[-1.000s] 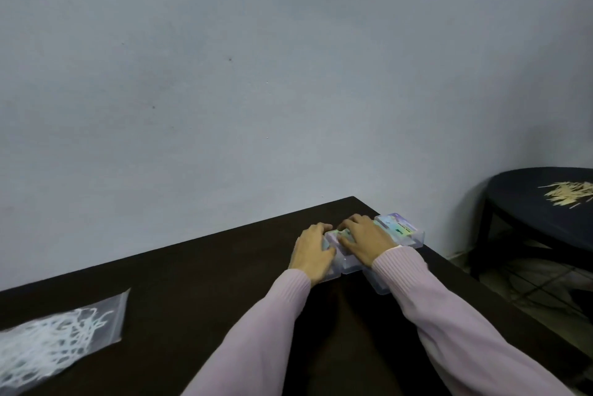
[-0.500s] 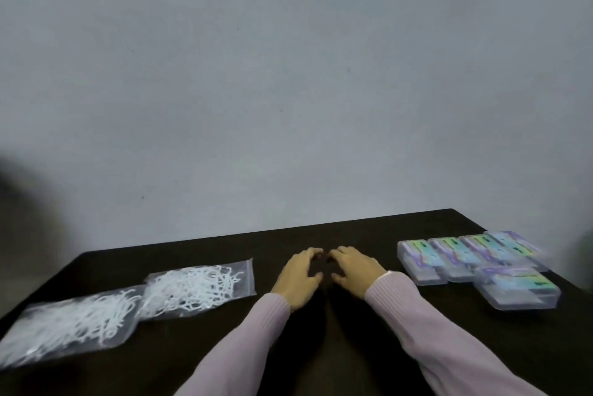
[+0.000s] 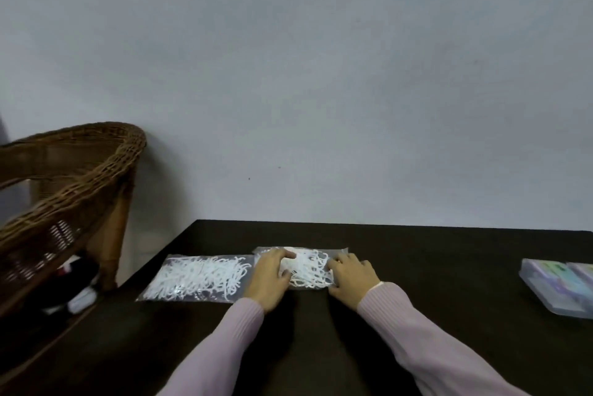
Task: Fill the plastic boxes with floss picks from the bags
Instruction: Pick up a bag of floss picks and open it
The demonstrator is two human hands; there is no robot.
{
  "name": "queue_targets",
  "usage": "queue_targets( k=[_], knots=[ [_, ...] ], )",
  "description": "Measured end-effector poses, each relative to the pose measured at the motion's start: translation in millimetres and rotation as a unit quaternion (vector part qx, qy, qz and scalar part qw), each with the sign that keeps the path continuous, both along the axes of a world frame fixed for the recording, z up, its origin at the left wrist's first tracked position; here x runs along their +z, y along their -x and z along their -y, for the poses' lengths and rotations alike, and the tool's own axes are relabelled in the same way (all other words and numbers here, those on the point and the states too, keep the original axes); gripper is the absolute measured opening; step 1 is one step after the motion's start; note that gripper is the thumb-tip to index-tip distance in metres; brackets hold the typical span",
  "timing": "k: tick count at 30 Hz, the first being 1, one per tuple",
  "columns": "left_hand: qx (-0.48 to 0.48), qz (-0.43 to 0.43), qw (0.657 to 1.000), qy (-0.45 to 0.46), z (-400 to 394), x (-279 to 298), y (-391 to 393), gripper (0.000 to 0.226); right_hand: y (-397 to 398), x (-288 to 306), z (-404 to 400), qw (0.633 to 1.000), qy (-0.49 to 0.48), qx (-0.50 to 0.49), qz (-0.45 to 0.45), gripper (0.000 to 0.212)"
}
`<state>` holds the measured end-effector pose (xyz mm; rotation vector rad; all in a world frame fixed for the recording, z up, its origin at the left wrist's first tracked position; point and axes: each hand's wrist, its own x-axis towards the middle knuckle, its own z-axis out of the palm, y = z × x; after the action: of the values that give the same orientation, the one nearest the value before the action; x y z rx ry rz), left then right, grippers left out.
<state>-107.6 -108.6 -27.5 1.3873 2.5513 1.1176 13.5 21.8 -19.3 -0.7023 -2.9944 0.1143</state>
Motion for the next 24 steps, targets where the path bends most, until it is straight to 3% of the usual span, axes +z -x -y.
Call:
queue_targets(
  k=[3,7,11,17,20,24],
  knots=[
    [0.041,-0.041,0.998,-0.032,20,0,15,0.032,19,-4,10,0.999,0.004,0.053,0.006,0.059],
    [0.092,-0.031,0.995,0.000,39,-6,35,0.032,40,-12,23,0.997,0.019,0.077,0.024,0.063],
    [0.114,-0.040,0.989,0.090,52,-10,54,0.044,56,-11,31,0.998,0.011,0.055,0.032,0.053],
    [0.098,-0.084,0.960,0.250,54,-8,55,0.084,80,-12,32,0.998,-0.033,-0.045,-0.008,0.047],
    [0.117,-0.113,0.959,0.232,55,-7,56,0.061,98,-15,35,0.996,-0.017,-0.083,-0.032,0.049],
    [0.151,-0.062,0.980,0.111,65,1,67,0.015,123,-15,40,0.986,0.138,-0.037,-0.085,0.059]
  ],
)
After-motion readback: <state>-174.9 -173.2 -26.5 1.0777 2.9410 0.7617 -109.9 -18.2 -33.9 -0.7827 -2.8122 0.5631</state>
